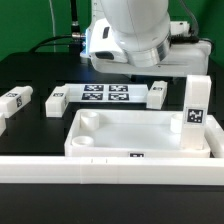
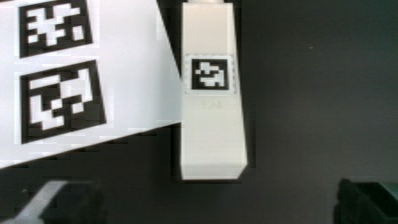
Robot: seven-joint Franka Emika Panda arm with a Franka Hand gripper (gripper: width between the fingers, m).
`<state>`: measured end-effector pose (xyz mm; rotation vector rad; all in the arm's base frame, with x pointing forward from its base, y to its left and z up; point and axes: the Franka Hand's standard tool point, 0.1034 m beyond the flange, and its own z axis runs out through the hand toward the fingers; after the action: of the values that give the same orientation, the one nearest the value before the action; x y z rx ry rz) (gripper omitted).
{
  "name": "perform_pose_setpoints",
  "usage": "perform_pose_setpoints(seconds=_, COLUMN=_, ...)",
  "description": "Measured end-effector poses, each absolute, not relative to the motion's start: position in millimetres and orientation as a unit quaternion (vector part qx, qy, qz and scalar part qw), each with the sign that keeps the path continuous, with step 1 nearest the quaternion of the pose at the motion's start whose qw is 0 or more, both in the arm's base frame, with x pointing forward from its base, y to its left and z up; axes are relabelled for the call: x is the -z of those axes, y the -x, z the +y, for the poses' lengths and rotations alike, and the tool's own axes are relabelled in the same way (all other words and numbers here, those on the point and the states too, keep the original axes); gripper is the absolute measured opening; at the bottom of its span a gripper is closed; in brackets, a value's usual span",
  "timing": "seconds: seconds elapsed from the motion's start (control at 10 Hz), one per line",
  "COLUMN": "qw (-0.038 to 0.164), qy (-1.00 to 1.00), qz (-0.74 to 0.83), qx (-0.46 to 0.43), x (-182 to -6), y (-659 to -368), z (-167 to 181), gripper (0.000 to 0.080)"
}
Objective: Assemble desk
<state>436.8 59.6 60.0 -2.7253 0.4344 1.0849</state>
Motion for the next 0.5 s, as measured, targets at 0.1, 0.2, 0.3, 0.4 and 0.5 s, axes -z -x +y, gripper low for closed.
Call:
perform_pose_setpoints(seconds=0.1, qw=0.088, qy=0.915, qz=0.146, qx=-0.365, x=-59.5, y=-436.5, z=59.6, gripper=0.0648)
perform_pose_setpoints(seconds=0.2, qw=0.087, qy=0.915, qz=0.145, qx=-0.367, x=-58.3, y=-434.1, z=60.9, gripper=0.0648)
perform_pose_setpoints(seconds=0.3, qw=0.086, qy=0.913, qz=0.142, qx=-0.374, x=-55.8, y=-427.1, z=64.9, gripper=0.0648)
perform_pose_setpoints(seconds=0.4, qw=0.083, qy=0.916, qz=0.139, qx=-0.368, x=-49.6, y=-422.0, z=71.7, gripper=0.0648)
perform_pose_setpoints(seconds=0.5, qw=0.083, qy=0.911, qz=0.135, qx=-0.381, x=-46.8, y=-415.1, z=75.1, gripper=0.0648)
